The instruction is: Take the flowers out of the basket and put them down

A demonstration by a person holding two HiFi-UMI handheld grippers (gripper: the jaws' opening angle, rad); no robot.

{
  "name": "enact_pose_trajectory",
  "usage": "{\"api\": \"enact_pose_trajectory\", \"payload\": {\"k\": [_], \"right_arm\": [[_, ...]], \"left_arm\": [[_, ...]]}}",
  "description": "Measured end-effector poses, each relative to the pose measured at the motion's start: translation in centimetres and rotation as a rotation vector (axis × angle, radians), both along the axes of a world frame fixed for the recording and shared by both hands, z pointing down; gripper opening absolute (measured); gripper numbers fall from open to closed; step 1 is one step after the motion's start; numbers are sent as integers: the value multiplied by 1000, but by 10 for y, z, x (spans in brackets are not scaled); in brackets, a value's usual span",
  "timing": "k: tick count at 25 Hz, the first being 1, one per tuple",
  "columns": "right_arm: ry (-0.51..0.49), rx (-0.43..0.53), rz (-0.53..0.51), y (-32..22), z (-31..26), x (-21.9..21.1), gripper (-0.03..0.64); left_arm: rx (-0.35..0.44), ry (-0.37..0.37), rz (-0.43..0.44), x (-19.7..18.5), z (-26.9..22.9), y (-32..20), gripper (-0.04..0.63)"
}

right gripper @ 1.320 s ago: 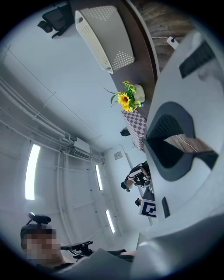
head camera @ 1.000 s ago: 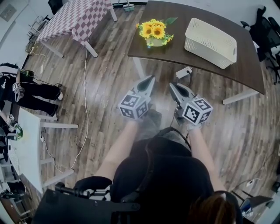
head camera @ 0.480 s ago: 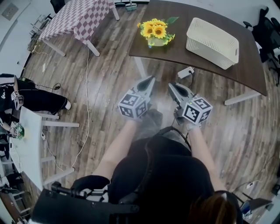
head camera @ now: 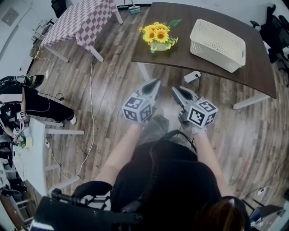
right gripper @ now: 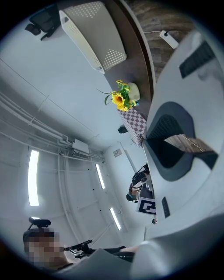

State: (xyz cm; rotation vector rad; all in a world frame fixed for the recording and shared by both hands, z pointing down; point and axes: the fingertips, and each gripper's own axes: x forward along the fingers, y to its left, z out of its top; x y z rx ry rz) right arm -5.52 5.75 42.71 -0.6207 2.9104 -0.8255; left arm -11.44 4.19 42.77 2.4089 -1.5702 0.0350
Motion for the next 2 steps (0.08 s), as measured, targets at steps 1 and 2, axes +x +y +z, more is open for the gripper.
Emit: {"api": "enact_pose_trajectory", "payload": {"k": [1, 2], "right_arm": [[-2, -1, 1, -2, 0, 1, 2], [-3, -2, 2, -4, 0, 2, 2]], "left_arm": [[0, -1, 1, 1, 0, -2, 0], [1, -1, 1, 2, 0, -4, 0]]}}
